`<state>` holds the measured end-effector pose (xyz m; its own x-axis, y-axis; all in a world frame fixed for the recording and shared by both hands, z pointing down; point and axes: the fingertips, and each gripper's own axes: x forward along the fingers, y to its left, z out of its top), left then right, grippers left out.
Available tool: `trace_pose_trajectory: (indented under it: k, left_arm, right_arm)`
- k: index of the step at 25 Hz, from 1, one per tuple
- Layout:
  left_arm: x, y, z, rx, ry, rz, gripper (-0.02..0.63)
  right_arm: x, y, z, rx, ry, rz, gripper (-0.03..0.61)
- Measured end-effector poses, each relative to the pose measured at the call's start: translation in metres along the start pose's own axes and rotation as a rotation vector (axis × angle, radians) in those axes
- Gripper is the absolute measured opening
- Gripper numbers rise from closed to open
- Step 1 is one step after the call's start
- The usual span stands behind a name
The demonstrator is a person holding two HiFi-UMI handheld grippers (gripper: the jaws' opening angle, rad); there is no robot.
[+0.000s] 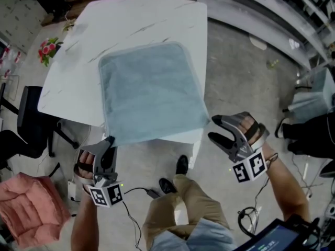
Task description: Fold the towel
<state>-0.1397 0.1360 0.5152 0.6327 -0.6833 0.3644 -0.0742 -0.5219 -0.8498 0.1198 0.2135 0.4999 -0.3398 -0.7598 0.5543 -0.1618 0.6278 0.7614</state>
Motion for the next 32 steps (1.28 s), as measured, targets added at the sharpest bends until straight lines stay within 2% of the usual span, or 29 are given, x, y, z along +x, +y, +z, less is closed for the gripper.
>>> trace_pose_trajectory:
  k: [5, 11, 15, 17, 19, 21, 27, 32]
  left_arm:
    - [-0.001, 0.000, 0.002, -0.011, -0.012, -0.020, 0.043]
    - [-0.004, -0.003, 0.003, -0.010, -0.012, -0.042, 0.043]
    - [-0.003, -0.003, 0.003, -0.018, -0.007, -0.051, 0.041]
    - [-0.003, -0.003, 0.003, -0.025, -0.004, -0.053, 0.038]
    - [-0.003, -0.002, 0.003, -0.036, -0.002, -0.057, 0.037]
    - [-0.004, 0.001, 0.004, -0.061, -0.003, -0.060, 0.035]
    - [-0.012, 0.029, 0.012, -0.197, -0.019, -0.071, 0.034]
    - [-0.013, 0.075, 0.025, -0.242, -0.003, -0.085, 0.034]
  right_arm:
    - [0.018, 0.006, -0.008, -0.143, 0.019, -0.017, 0.313]
    - [0.030, 0.006, -0.011, -0.213, 0.006, -0.071, 0.305]
    - [0.034, 0.013, -0.015, -0.246, 0.003, -0.066, 0.242]
    - [0.034, 0.011, -0.018, -0.248, 0.008, -0.081, 0.154]
    - [0.031, 0.009, -0.019, -0.230, 0.000, -0.090, 0.077]
    - [0.026, 0.004, -0.018, -0.197, -0.012, -0.095, 0.048]
    - [0.004, -0.028, -0.002, -0.019, -0.080, -0.069, 0.034]
    - [-0.008, -0.063, 0.007, 0.163, -0.125, -0.030, 0.032]
